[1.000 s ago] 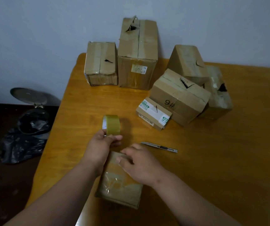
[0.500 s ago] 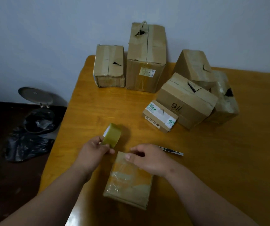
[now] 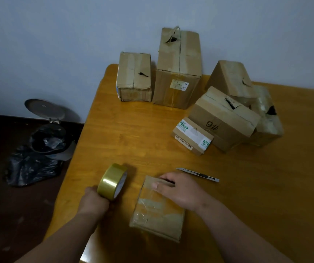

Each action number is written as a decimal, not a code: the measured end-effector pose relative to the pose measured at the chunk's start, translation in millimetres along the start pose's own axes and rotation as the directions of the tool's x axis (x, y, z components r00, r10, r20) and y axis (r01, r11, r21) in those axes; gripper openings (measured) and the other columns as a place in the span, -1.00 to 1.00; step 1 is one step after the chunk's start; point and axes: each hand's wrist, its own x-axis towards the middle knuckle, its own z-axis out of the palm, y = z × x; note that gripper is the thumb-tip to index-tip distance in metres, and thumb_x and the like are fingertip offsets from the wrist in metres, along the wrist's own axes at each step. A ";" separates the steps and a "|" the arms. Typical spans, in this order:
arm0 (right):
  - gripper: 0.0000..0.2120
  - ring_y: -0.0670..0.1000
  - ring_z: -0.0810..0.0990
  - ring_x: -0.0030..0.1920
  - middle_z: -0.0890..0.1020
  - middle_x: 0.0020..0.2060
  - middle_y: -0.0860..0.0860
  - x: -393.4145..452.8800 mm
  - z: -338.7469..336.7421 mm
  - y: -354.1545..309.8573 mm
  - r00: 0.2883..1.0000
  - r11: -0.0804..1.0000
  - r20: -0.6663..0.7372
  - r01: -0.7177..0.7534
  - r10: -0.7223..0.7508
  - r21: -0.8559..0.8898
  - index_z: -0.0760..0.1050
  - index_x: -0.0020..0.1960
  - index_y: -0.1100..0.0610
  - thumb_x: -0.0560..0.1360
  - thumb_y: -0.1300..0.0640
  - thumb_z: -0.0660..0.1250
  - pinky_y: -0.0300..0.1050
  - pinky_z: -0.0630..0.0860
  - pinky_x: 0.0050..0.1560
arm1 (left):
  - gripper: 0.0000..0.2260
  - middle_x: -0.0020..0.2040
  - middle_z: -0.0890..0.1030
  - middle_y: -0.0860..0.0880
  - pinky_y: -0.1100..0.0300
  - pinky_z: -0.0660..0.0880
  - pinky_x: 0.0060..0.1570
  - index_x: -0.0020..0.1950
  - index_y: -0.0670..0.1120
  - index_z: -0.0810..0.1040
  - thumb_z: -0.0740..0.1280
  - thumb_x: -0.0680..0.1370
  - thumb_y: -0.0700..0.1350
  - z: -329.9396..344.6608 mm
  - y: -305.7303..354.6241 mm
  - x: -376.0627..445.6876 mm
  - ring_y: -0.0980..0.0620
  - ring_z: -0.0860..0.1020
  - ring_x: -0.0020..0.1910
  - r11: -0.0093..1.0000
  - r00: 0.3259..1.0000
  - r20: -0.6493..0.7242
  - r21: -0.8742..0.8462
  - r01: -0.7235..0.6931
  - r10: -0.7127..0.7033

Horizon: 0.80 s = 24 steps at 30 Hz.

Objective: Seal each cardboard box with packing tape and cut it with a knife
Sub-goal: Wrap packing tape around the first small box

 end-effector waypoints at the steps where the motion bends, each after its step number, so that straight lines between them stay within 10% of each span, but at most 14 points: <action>1: -0.56 -0.18 0.59 -0.08 0.59 -0.09 -0.20 0.0 1.0 -1.1 1.000 1.000 -0.005 0.003 -0.003 0.000 0.56 0.18 -0.08 0.44 -0.33 0.31 -0.24 0.52 -0.16 | -0.83 -0.30 0.65 -0.26 0.03 0.57 -0.48 0.05 -0.23 0.53 0.30 0.48 -0.34 -0.2 -0.5 1.3 -0.19 0.62 -0.44 1.000 1.000 -0.002 0.001 0.006 -0.006; 9: -0.57 -0.17 0.61 -0.08 0.61 -0.08 -0.17 -3.0 5.1 -6.4 1.000 1.000 -0.023 0.006 -0.006 -0.007 0.56 0.17 -0.07 0.45 -0.32 0.31 -0.18 0.57 -0.12 | -0.81 -0.36 0.65 -0.10 0.19 0.51 -0.45 -0.11 -0.08 0.59 0.47 0.40 -0.02 -16.3 3.8 -5.9 -0.10 0.62 -0.44 0.935 0.996 0.060 0.347 -0.078 0.060; 13: -0.59 -0.16 0.59 0.00 0.61 -0.01 -0.17 -3.9 -0.3 -6.0 1.000 0.999 -0.025 -0.002 0.003 0.036 0.55 0.21 -0.06 0.46 -0.25 0.36 -0.11 0.58 0.04 | -0.95 -0.44 0.58 -0.11 0.21 0.41 -0.42 -0.10 -0.14 0.61 0.38 0.53 -0.18 -32.5 7.7 -6.4 -0.05 0.50 -0.49 0.981 0.987 0.154 0.192 0.007 -0.037; 16: -0.60 -0.15 0.56 0.05 0.59 0.06 -0.15 -2.8 -3.9 -6.9 1.000 0.998 -0.025 -0.012 0.014 0.061 0.53 0.26 -0.05 0.48 -0.18 0.40 -0.19 0.53 0.04 | -0.87 -0.24 0.61 -0.17 0.09 0.50 -0.29 -0.02 -0.19 0.55 0.32 0.59 -0.12 -58.7 19.1 -5.2 -0.14 0.56 -0.30 0.958 0.964 -0.210 0.266 -0.103 0.162; 18: -0.71 -0.14 0.59 -0.01 0.63 -0.01 -0.15 -1.8 -1.9 -9.6 0.999 1.000 -0.043 0.009 -0.008 0.027 0.57 0.16 -0.06 0.50 -0.14 0.39 -0.16 0.57 0.00 | -0.84 -0.05 0.59 -0.12 0.06 0.47 -0.18 0.13 -0.10 0.50 0.28 0.60 -0.06 -57.9 41.5 -22.7 -0.12 0.54 -0.13 0.885 0.814 -0.368 0.309 -0.348 0.449; 21: -0.76 -0.12 0.62 -0.08 0.65 -0.10 -0.14 -2.1 0.9 -14.4 0.998 0.998 -0.069 0.000 -0.004 -0.060 0.60 0.08 -0.07 0.49 -0.17 0.36 -0.07 0.60 -0.01 | -0.69 0.16 0.52 0.08 0.10 0.46 0.04 0.33 0.01 0.49 0.33 0.58 -0.04 -23.6 77.9 -62.2 0.06 0.50 0.13 0.588 0.609 0.000 0.255 -0.767 0.794; 24: -0.68 -0.07 0.62 -0.08 0.66 -0.13 -0.11 -3.8 -3.9 -17.2 0.996 0.981 -0.090 -0.033 0.016 -0.191 0.59 0.04 -0.08 0.47 -0.27 0.31 0.01 0.59 -0.02 | -0.72 0.24 0.54 0.15 0.30 0.40 0.22 0.32 0.04 0.55 0.30 0.61 -0.03 13.3 89.3 -76.5 0.14 0.49 0.24 0.466 0.521 0.495 0.240 -0.851 0.696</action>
